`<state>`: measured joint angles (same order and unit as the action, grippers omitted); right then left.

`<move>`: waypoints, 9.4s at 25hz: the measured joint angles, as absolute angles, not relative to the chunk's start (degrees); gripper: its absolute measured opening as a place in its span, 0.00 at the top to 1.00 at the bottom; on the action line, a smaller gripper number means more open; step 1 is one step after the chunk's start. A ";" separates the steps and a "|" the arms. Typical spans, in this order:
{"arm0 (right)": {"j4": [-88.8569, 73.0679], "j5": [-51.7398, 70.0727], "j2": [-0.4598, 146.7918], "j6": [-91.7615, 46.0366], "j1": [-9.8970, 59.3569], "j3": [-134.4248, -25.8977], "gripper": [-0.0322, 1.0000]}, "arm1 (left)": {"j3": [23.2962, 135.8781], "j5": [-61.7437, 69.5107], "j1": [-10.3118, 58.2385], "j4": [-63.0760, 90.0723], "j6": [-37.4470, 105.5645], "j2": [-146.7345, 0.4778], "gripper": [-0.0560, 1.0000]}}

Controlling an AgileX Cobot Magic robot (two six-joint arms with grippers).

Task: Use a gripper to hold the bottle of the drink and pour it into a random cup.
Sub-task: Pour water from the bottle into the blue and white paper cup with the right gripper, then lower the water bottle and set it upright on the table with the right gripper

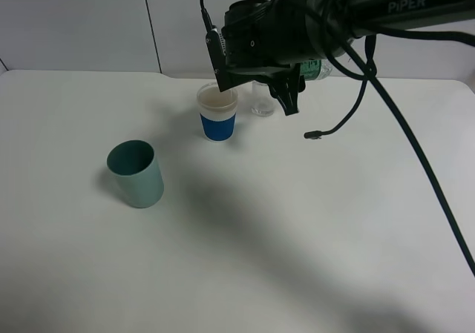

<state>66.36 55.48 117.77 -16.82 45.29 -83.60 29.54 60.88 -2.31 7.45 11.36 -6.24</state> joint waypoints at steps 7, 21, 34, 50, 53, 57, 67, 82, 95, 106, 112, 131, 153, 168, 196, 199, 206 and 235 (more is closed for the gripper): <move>66.77 55.53 117.77 -16.98 45.84 -83.60 0.42 | 29.54 60.88 -2.31 7.45 11.36 -6.24 0.01; 67.68 56.90 117.77 -18.52 45.84 -83.60 0.42 | 29.54 60.88 -2.31 7.45 11.36 -6.24 0.01; 70.15 59.45 117.77 -21.51 45.84 -83.60 0.42 | 29.54 60.88 -2.31 7.45 11.36 -6.24 0.01; 70.66 60.65 117.77 -21.51 46.03 -83.64 0.42 | 29.54 60.88 -2.31 7.45 11.36 -6.24 0.01; 70.66 61.06 117.77 -21.51 46.03 -83.64 0.42 | 29.54 60.88 -2.31 7.45 11.36 -6.24 0.01; 70.88 61.31 117.77 -21.51 46.03 -83.77 0.42 | 29.54 60.88 -2.31 7.45 11.36 -6.24 0.01; 71.69 61.42 117.77 -21.51 45.38 -83.77 0.42 | 29.54 60.88 -2.31 7.45 11.36 -6.24 0.01; 72.69 62.59 117.77 -21.90 45.29 -83.77 0.42 | 29.54 60.88 -2.31 7.45 11.36 -6.24 0.01; 73.25 62.61 117.77 -21.25 45.29 -83.77 0.42 | 29.54 60.88 -2.31 7.45 11.36 -6.24 0.01; 72.97 64.28 120.86 -18.37 46.17 -89.99 0.42 | 29.54 60.88 -2.31 7.45 11.36 -6.24 0.01; 73.05 64.38 120.93 -19.05 46.81 -90.49 0.42 | 29.54 60.88 -2.31 7.45 11.36 -6.24 0.01; 73.67 65.20 120.93 -24.52 46.81 -90.49 0.42 | 29.54 60.88 -2.31 7.45 11.36 -6.24 0.01; 81.42 66.89 120.93 -25.58 47.27 -90.49 0.42 | 29.54 60.88 -2.31 7.45 11.36 -6.24 0.01; 83.75 66.84 120.93 -26.15 47.73 -90.49 0.42 | 29.54 60.88 -2.31 7.45 11.36 -6.24 0.01; 87.83 66.55 121.74 -26.38 47.73 -90.49 0.42 | 29.54 60.88 -2.31 7.45 11.36 -6.24 0.01; 87.27 65.19 122.18 -25.51 47.73 -90.49 0.42 | 29.54 60.88 -2.31 7.45 11.36 -6.24 0.01; 85.54 64.98 122.18 -21.79 47.75 -90.49 0.42 | 29.54 60.88 -2.31 7.45 11.36 -6.24 0.01; 51.33 49.48 109.37 4.95 46.70 -90.36 0.42 | 29.54 60.88 -2.31 7.45 11.36 -6.24 0.01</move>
<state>51.33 49.48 109.37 4.95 46.70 -90.36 29.54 60.88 -2.31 7.45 11.36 -6.24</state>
